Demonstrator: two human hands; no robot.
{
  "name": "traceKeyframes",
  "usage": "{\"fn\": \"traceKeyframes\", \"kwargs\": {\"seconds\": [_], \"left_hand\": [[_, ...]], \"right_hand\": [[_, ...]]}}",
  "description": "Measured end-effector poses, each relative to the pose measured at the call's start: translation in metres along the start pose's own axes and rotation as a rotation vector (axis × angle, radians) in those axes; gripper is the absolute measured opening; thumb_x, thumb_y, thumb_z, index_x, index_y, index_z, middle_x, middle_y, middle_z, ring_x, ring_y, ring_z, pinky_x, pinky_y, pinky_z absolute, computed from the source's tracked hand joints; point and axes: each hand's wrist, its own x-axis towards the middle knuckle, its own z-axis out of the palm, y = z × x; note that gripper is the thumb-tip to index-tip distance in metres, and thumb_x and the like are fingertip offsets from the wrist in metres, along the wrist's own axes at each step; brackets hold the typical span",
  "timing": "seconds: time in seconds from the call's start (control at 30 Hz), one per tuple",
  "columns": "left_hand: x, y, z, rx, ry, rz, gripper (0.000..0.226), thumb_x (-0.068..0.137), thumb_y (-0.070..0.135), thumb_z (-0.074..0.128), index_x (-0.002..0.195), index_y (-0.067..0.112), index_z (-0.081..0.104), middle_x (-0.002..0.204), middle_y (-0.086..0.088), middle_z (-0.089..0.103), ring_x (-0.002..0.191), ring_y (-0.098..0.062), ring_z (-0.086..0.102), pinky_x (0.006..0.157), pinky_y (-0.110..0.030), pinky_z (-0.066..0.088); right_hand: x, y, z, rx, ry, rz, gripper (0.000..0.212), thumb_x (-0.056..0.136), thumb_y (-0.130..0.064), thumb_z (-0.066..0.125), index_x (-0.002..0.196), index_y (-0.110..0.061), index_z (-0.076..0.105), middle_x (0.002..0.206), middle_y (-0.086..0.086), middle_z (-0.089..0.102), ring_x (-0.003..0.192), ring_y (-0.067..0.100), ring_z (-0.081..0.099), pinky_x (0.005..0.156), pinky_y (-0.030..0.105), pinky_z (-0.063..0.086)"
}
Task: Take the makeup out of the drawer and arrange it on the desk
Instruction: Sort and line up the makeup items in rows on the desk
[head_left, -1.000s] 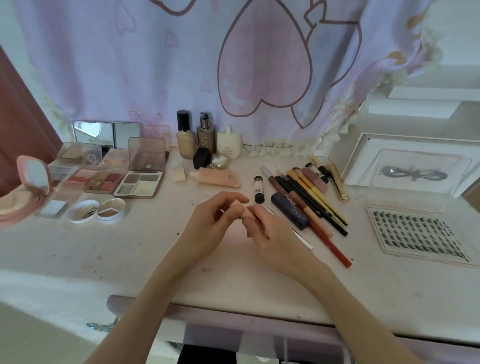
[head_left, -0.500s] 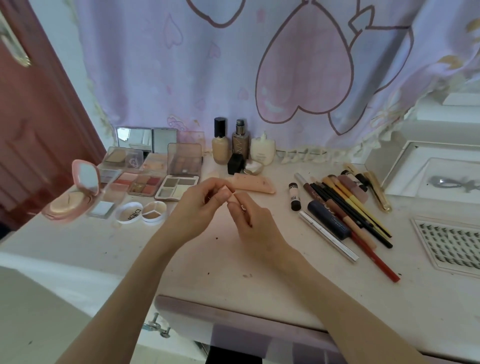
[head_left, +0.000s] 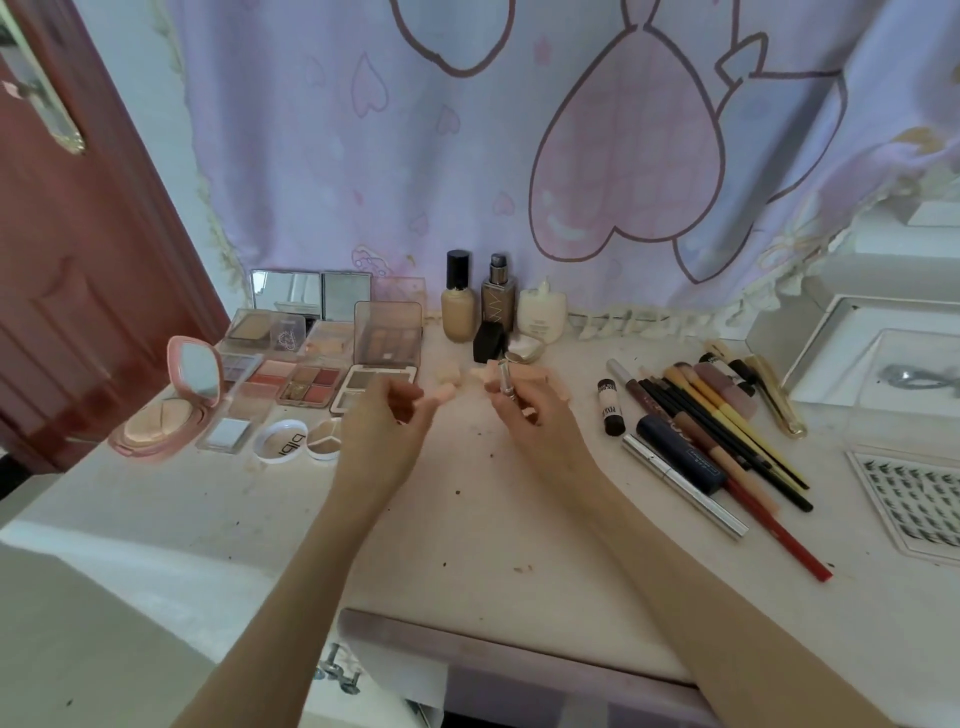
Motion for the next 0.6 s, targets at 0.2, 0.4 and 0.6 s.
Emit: {"fn": "traceKeyframes", "kwargs": {"seconds": [0.2,0.4,0.6], "left_hand": [[-0.003,-0.01,0.029,0.169,0.038,0.064,0.022,0.09,0.03,0.058,0.083,0.012,0.047,0.07,0.003,0.052,0.069,-0.016,0.048,0.059,-0.023,0.027],[0.007,-0.009,0.043,0.281,0.047,0.101,0.025,0.093,0.03,0.052,0.084,0.006,0.048,0.082,-0.009,0.05,0.083,-0.028,0.048,0.066,-0.033,0.034],[0.004,-0.011,0.043,0.277,0.028,0.155,0.021,0.09,0.021,0.056,0.095,0.001,0.056,0.094,-0.015,0.054,0.089,-0.029,0.049,0.073,-0.03,0.035]], "right_hand": [[0.016,0.004,0.007,-0.107,0.072,-0.034,0.013,0.089,-0.02,0.06,0.094,-0.011,0.068,0.094,0.001,0.055,0.088,0.01,0.045,0.071,-0.001,0.03],[0.025,0.009,0.013,-0.202,0.041,-0.057,0.017,0.085,-0.012,0.062,0.099,-0.003,0.067,0.101,0.013,0.06,0.084,0.02,0.052,0.076,0.018,0.036],[0.032,0.01,0.021,-0.196,0.015,-0.088,0.018,0.085,-0.009,0.061,0.102,-0.008,0.066,0.099,0.01,0.064,0.085,0.02,0.057,0.079,0.026,0.045]]}}
